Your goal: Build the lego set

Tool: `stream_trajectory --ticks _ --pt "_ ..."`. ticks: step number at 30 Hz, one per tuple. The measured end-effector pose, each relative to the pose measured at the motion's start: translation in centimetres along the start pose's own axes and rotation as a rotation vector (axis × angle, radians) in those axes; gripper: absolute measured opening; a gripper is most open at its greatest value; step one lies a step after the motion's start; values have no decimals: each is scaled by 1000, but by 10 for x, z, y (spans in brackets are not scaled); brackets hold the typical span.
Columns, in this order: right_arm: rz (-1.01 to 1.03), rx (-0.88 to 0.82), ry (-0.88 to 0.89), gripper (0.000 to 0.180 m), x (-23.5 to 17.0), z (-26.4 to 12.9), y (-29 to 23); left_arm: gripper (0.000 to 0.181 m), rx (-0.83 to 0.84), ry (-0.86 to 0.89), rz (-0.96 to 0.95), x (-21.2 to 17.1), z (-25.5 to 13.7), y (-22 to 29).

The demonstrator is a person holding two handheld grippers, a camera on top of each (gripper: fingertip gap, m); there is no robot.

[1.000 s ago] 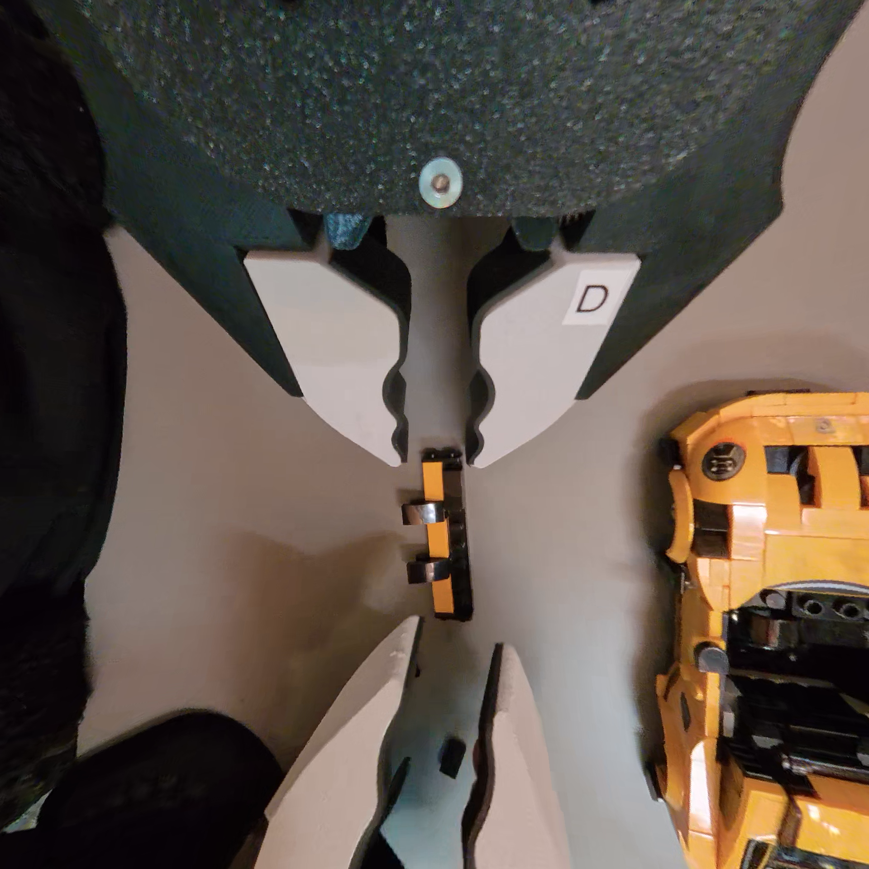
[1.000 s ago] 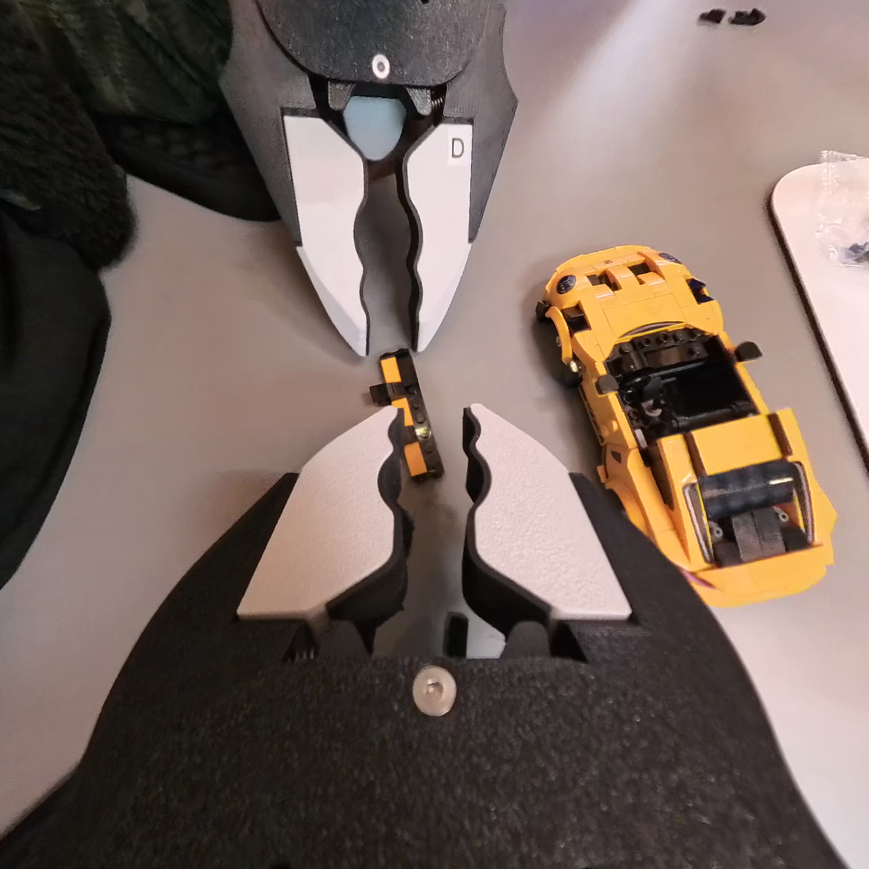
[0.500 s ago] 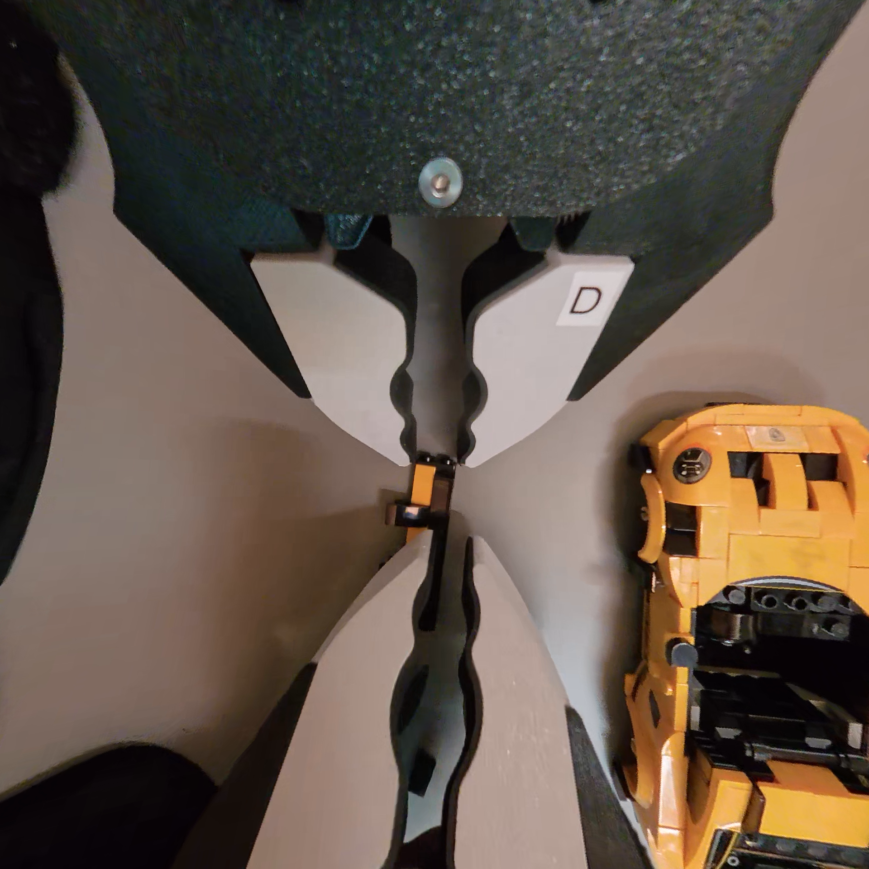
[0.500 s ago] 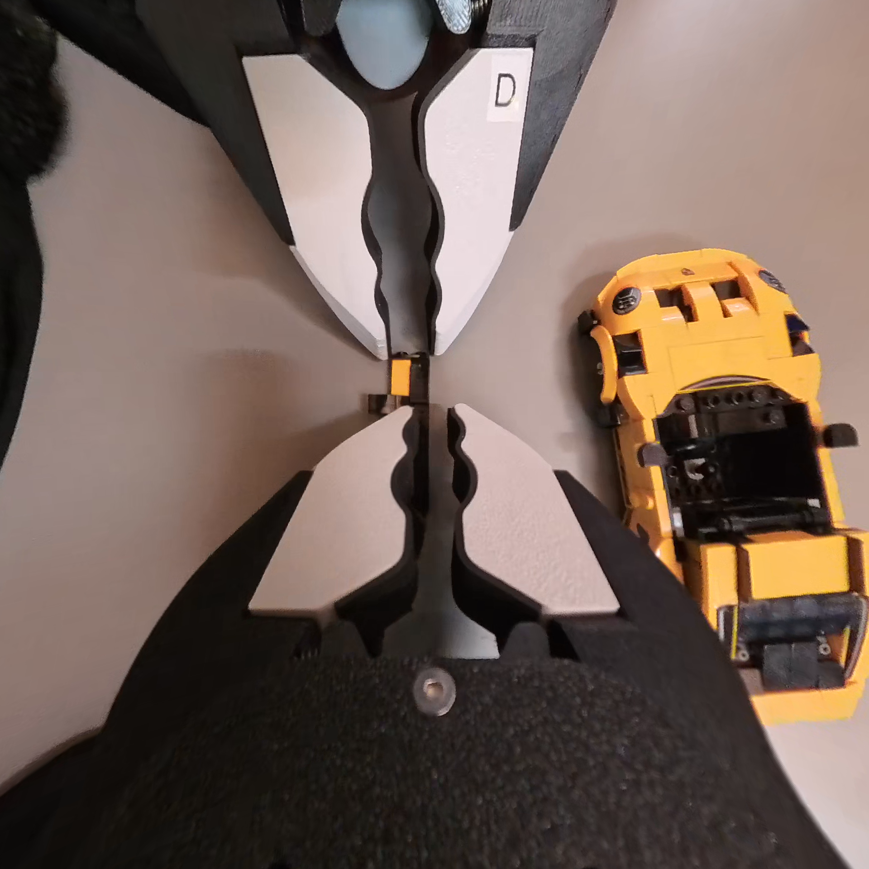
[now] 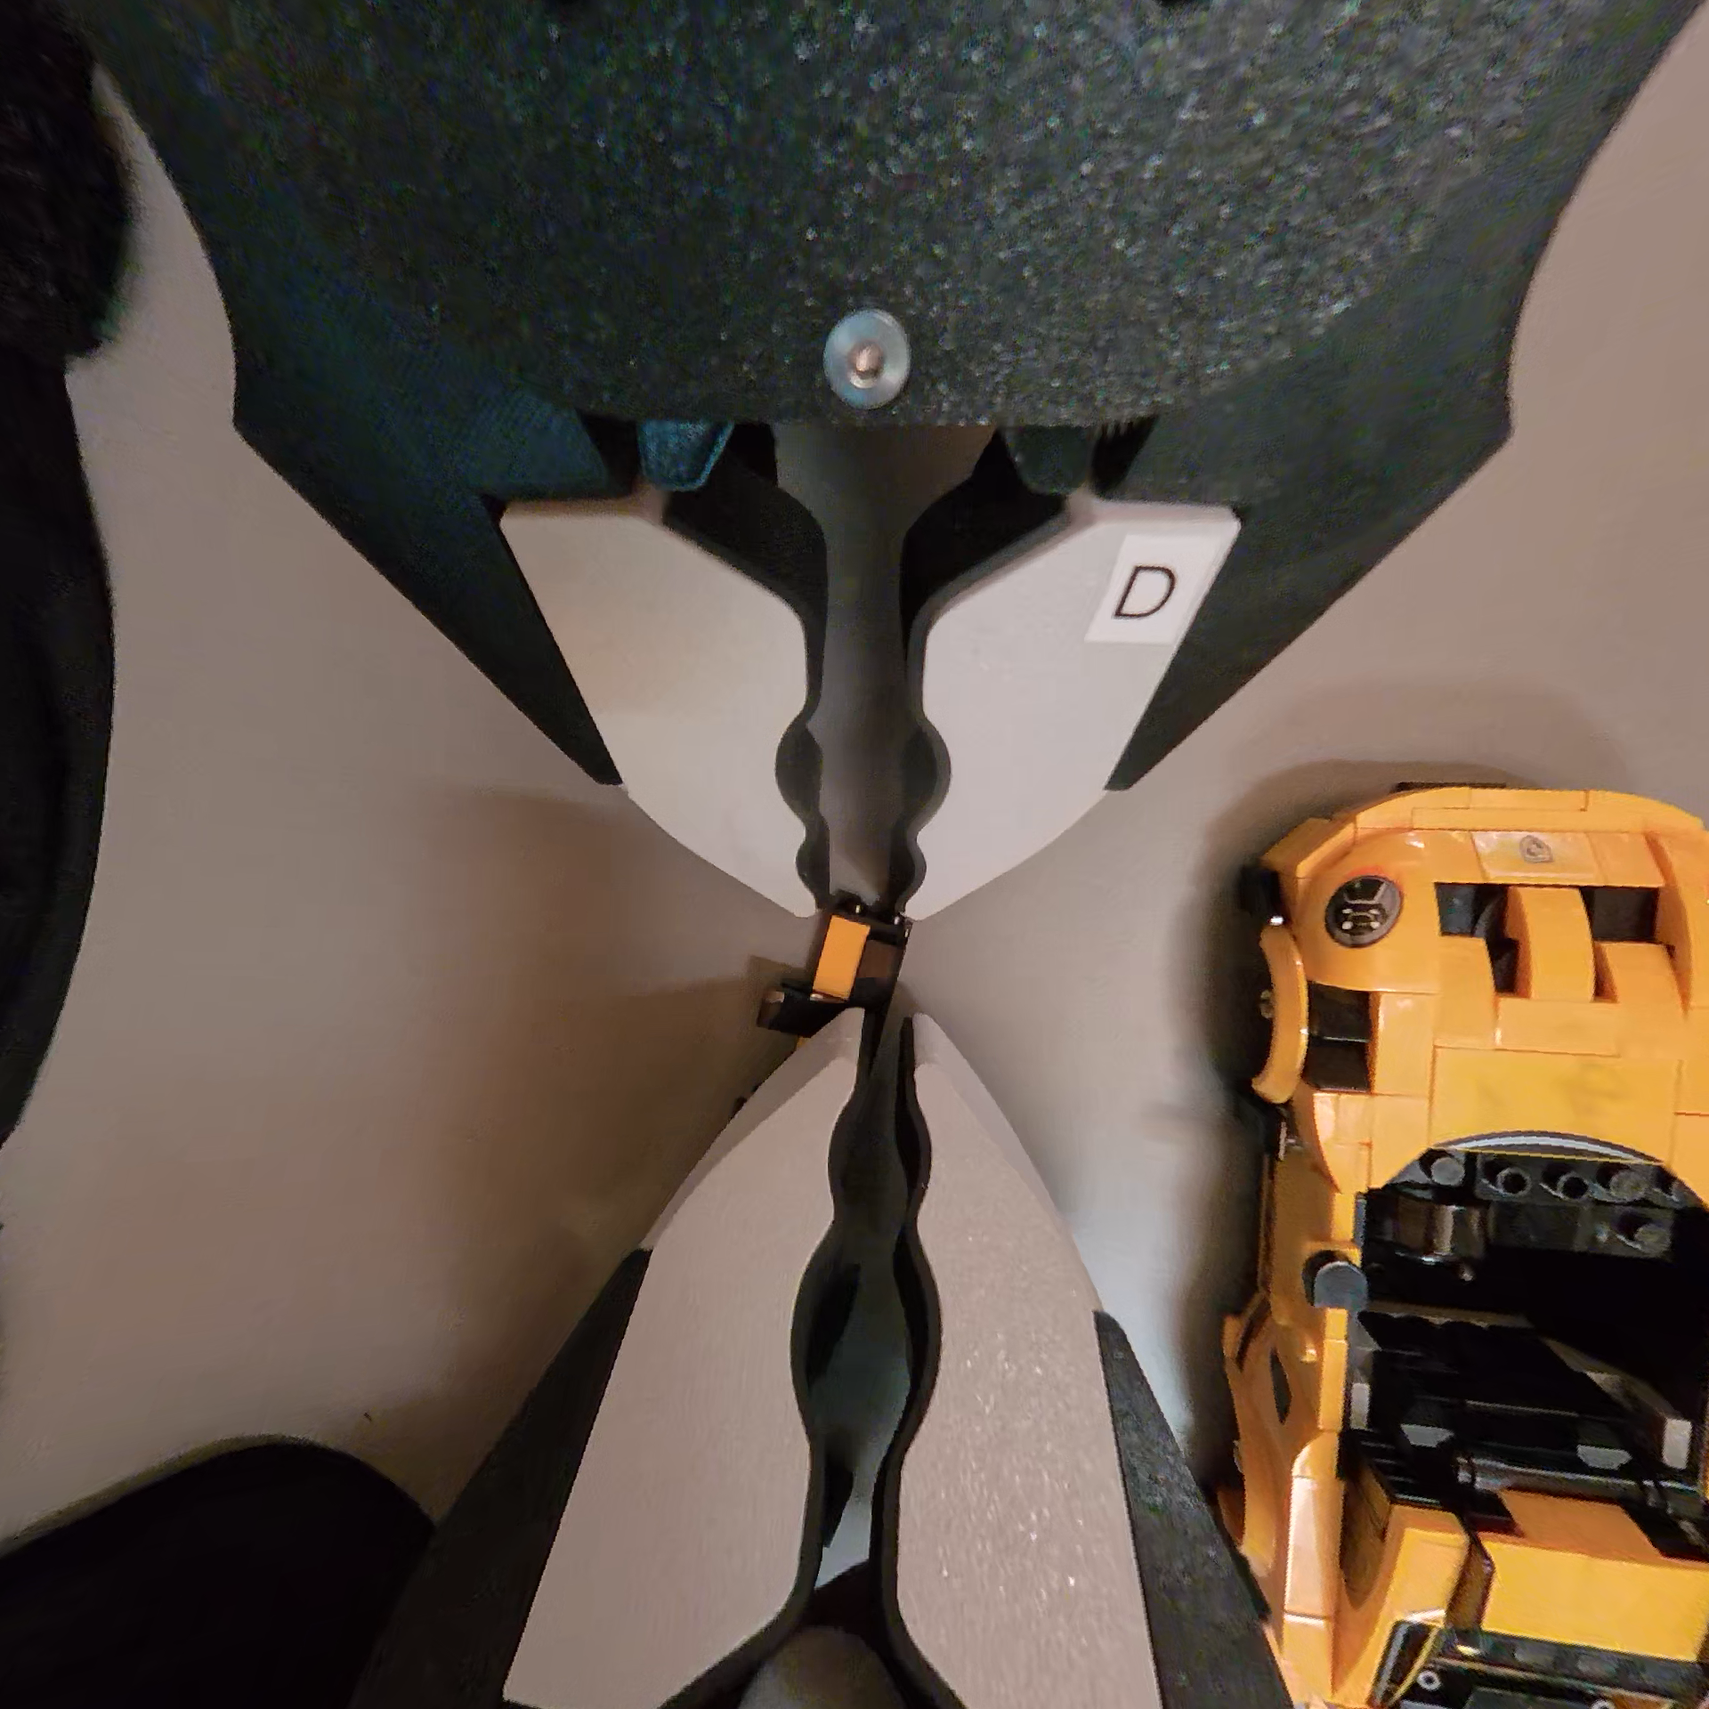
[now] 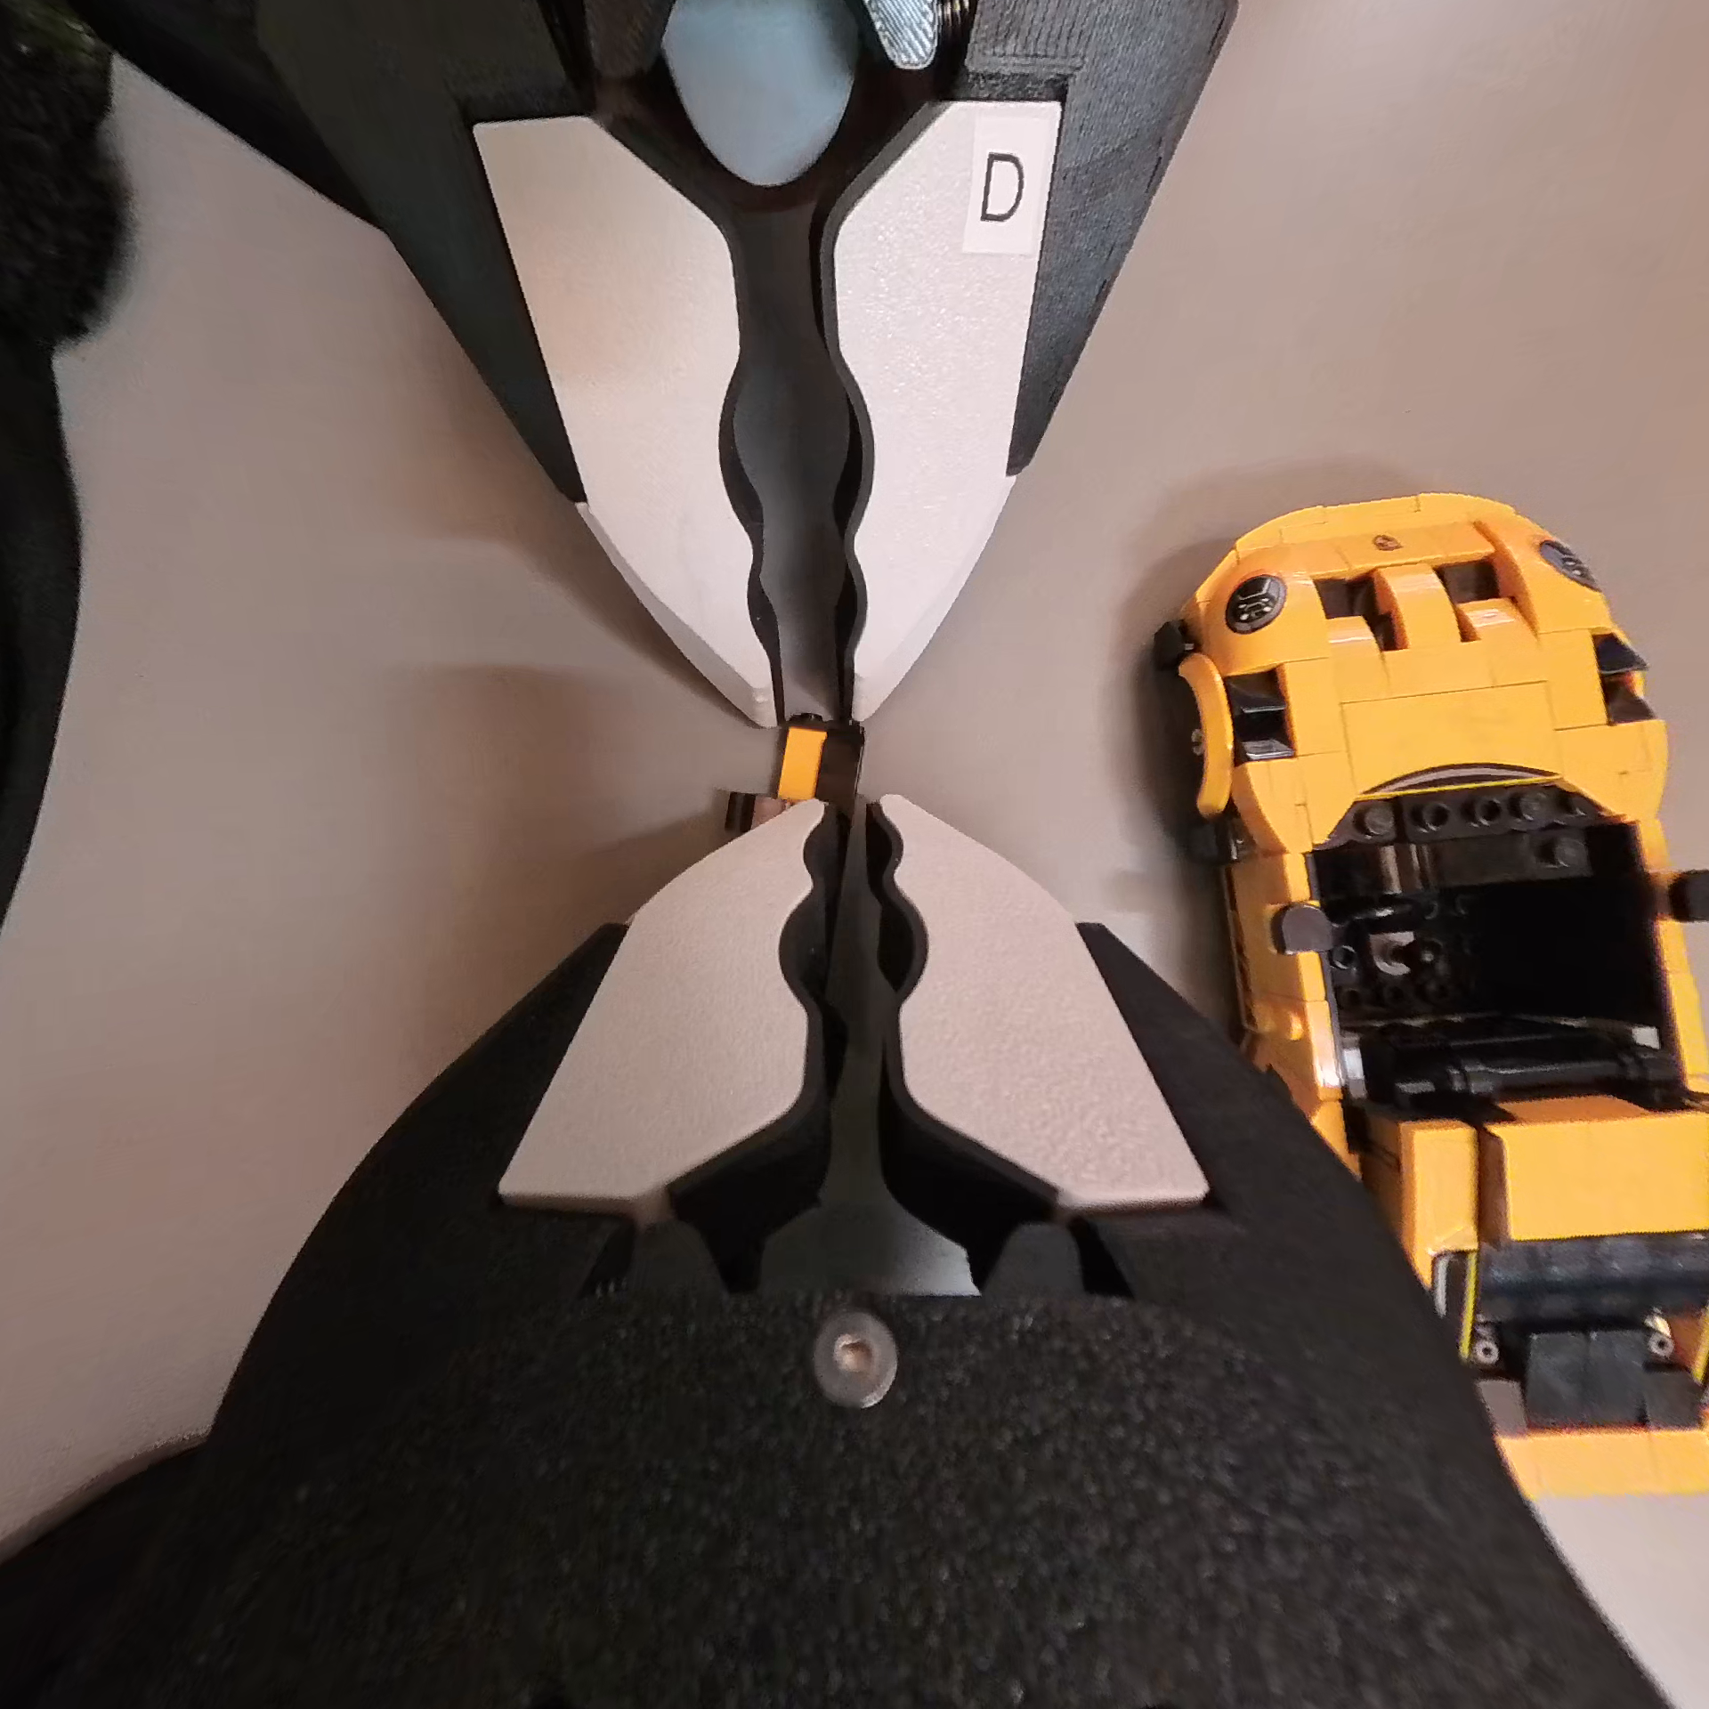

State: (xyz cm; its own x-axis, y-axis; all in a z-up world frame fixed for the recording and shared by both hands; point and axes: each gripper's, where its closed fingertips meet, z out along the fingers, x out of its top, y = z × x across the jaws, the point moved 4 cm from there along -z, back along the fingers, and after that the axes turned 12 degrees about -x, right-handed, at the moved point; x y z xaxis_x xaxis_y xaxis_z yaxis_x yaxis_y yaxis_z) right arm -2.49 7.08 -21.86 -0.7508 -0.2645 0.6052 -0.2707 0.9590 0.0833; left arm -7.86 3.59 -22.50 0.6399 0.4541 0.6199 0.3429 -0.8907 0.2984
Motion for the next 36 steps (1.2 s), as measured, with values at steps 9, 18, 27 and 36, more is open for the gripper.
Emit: stream_trajectory --ticks 9,18,27,36 --pt "14 10 11 5 3 -1 1 12 0 8 2 0 0 -1" --pt "44 15 -17 0 9 5 1 12 1 15 3 0 0 -1" --pt "26 6 -29 0 9 5 -2 11 5 18 4 1 1 -1" --pt "-6 -10 -61 0 9 7 -3 11 9 22 4 1 1 -1"
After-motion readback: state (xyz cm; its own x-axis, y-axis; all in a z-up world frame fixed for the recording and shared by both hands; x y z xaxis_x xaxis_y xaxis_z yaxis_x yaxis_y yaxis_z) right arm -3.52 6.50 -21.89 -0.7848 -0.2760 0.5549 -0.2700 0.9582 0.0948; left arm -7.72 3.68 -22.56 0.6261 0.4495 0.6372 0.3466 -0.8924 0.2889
